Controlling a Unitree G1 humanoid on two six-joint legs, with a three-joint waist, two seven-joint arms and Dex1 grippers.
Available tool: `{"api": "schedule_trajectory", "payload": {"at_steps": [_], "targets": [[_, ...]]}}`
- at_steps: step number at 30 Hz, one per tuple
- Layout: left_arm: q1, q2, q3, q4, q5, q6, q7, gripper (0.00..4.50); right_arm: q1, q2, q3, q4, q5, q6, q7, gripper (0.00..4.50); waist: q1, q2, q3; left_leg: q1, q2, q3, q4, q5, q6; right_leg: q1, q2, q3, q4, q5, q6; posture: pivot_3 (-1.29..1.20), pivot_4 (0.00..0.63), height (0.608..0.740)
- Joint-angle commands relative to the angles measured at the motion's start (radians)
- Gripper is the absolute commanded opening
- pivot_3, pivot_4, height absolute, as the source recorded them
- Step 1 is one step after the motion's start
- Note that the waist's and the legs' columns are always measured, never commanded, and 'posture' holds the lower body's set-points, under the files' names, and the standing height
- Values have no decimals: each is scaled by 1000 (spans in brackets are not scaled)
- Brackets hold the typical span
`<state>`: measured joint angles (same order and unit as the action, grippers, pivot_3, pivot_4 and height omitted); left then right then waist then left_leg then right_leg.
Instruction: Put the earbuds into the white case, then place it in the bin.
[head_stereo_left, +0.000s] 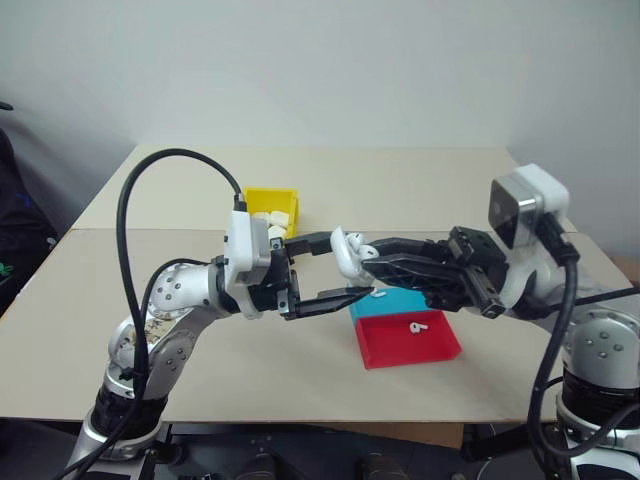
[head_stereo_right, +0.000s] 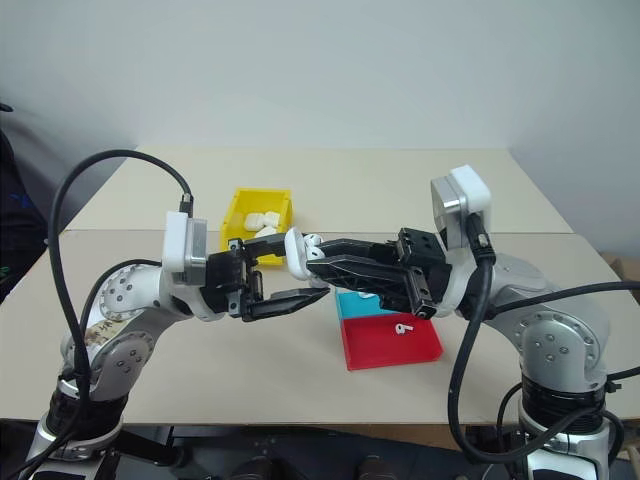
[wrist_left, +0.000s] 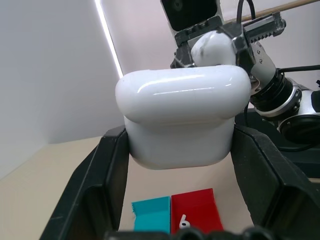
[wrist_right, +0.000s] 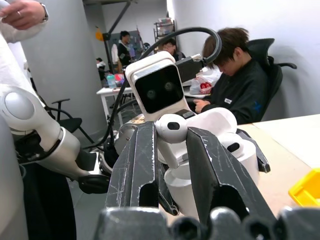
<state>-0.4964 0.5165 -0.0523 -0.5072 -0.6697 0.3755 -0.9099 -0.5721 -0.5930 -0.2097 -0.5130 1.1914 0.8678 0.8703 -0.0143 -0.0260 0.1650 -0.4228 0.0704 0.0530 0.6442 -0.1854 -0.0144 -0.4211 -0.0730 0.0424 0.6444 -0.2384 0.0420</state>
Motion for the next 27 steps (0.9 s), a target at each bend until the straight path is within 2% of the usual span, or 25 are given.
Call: {"api": "schedule_trajectory", "payload": {"at_steps": [1,14,19,27], "targets": [[1,-2,10,-27,4,-25,0,2767,4,-19,-5,-24,-5,-42,11,683,0,0,0,0,0,0,0,0,0,0,0,0,0,0,0,0,150,740],[-8,-7,14,-4,12,-35,-8,2767,43,-38,44,-32,-78,-95,22,683,0,0,0,0,0,0,0,0,0,0,0,0,0,0,0,0,150,740],[-3,-4,18,-1,17,-35,-15,2767,53,-45,57,-39,-100,-111,27,2300,1,0,0,0,0,0,0,0,0,0,0,0,0,0,0,0,150,740],[4,-14,17,8,34,-42,-19,2767,69,-81,41,-28,-130,-144,66,2300,0,0,0,0,0,0,0,0,0,0,0,0,0,0,0,0,150,740]]}}
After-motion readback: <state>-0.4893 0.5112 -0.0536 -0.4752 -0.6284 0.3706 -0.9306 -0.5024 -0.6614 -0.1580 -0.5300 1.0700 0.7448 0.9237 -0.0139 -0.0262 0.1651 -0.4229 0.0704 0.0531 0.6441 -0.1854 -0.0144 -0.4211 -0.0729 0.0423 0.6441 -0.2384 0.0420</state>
